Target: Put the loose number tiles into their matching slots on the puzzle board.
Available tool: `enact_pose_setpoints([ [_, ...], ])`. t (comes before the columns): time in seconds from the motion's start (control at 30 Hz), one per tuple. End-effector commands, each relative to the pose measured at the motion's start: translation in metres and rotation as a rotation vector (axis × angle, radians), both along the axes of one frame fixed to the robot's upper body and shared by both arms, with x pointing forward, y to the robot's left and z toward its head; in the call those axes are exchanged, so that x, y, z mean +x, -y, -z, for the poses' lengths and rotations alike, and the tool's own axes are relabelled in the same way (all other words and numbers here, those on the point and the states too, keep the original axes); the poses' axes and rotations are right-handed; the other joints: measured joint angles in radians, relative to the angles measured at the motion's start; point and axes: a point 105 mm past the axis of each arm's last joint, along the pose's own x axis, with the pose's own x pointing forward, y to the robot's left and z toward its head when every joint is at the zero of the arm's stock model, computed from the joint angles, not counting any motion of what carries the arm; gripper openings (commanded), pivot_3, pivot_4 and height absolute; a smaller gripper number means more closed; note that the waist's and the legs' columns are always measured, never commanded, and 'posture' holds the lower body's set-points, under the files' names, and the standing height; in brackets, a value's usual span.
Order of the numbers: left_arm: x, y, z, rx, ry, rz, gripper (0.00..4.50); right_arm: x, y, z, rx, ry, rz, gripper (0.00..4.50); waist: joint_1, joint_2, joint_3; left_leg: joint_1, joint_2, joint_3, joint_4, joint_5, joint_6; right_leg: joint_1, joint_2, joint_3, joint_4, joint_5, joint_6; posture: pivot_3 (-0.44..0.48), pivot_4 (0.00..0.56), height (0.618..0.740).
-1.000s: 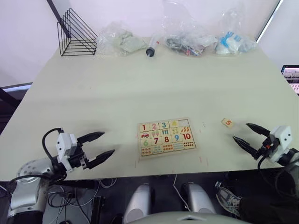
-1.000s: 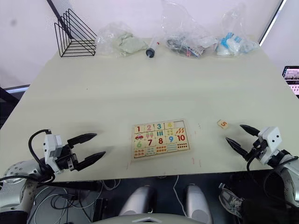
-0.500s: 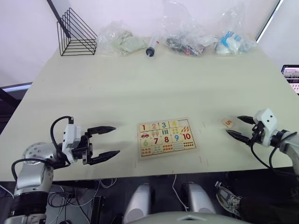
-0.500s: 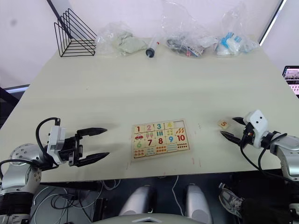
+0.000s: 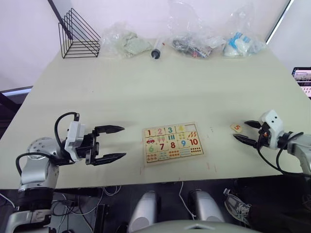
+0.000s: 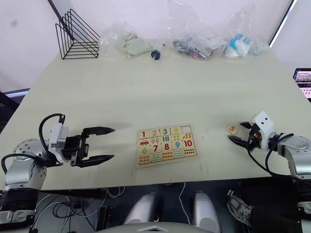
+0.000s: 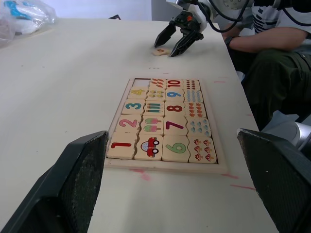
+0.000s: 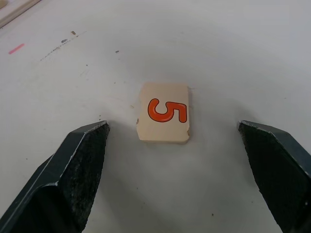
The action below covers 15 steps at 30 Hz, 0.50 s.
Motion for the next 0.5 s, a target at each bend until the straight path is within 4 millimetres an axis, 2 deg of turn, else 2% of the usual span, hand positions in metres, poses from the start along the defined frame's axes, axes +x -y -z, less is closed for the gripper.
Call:
enact_pose_setpoints([
  [0.03, -0.0025, 0.0034, -0.0064, 0.001, 0.019, 0.043, 4.5, 0.0018, -0.0049, -0.0025, -0.015, 0.011, -0.015, 4.41, 0.0, 0.0, 0.0, 0.0, 0.0, 0.0, 0.0, 0.0, 0.0, 0.0, 0.0, 0.0, 0.0, 0.0, 0.0, 0.0, 0.15, 0.74],
  [0.07, -0.0025, 0.0034, -0.0064, 0.002, 0.018, 0.043, 4.5, 0.0019, -0.0055, -0.0017, -0.017, 0.011, -0.017, 4.41, 0.0, 0.0, 0.0, 0.0, 0.0, 0.0, 0.0, 0.0, 0.0, 0.0, 0.0, 0.0, 0.0, 0.0, 0.0, 0.0, 0.15, 0.74],
  [0.1, -0.0025, 0.0033, -0.0064, 0.004, 0.017, 0.043, 4.5, 0.0019, -0.0062, -0.0014, -0.018, 0.013, -0.022, 3.9, 0.0, 0.0, 0.0, 0.0, 0.0, 0.0, 0.0, 0.0, 0.0, 0.0, 0.0, 0.0, 0.0, 0.0, 0.0, 0.0, 0.15, 0.74],
  [0.17, -0.0025, 0.0028, -0.0063, 0.006, 0.016, 0.042, 4.5, 0.0019, -0.0071, -0.0012, -0.017, 0.014, -0.027, 3.23, 0.0, 0.0, 0.0, 0.0, 0.0, 0.0, 0.0, 0.0, 0.0, 0.0, 0.0, 0.0, 0.0, 0.0, 0.0, 0.0, 0.15, 0.74],
  [0.3, -0.003, 0.0021, -0.0067, 0.011, 0.014, 0.037, 4.5, 0.0021, -0.0093, -0.001, -0.019, 0.023, -0.041, 1.02, 0.0, -0.001, 0.0, 0.0, 0.0, 0.0, 0.0, 0.0, 0.0, 0.0, 0.0, 0.0, 0.0, 0.0, 0.0, 0.0, 0.15, 0.74],
  [0.33, -0.0032, 0.0019, -0.0067, 0.012, 0.014, 0.035, 4.5, 0.0021, -0.0091, -0.0005, -0.02, 0.023, -0.041, 0.84, 0.0, -0.001, 0.0, 0.0, 0.0, 0.0, 0.0, 0.0, 0.0, 0.0, 0.0, 0.0, 0.0, 0.0, 0.0, 0.0, 0.15, 0.74],
  [0.5, -0.0051, 0.0009, -0.0068, 0.015, 0.013, 0.027, 4.5, 0.0006, -0.007, -0.0016, -0.034, 0.027, -0.042, 0.85, 0.0, -0.001, 0.0, 0.0, 0.0, 0.0, 0.0, 0.0, 0.0, 0.0, 0.0, 0.0, 0.0, 0.0, 0.0, 0.0, 0.15, 0.74],
])
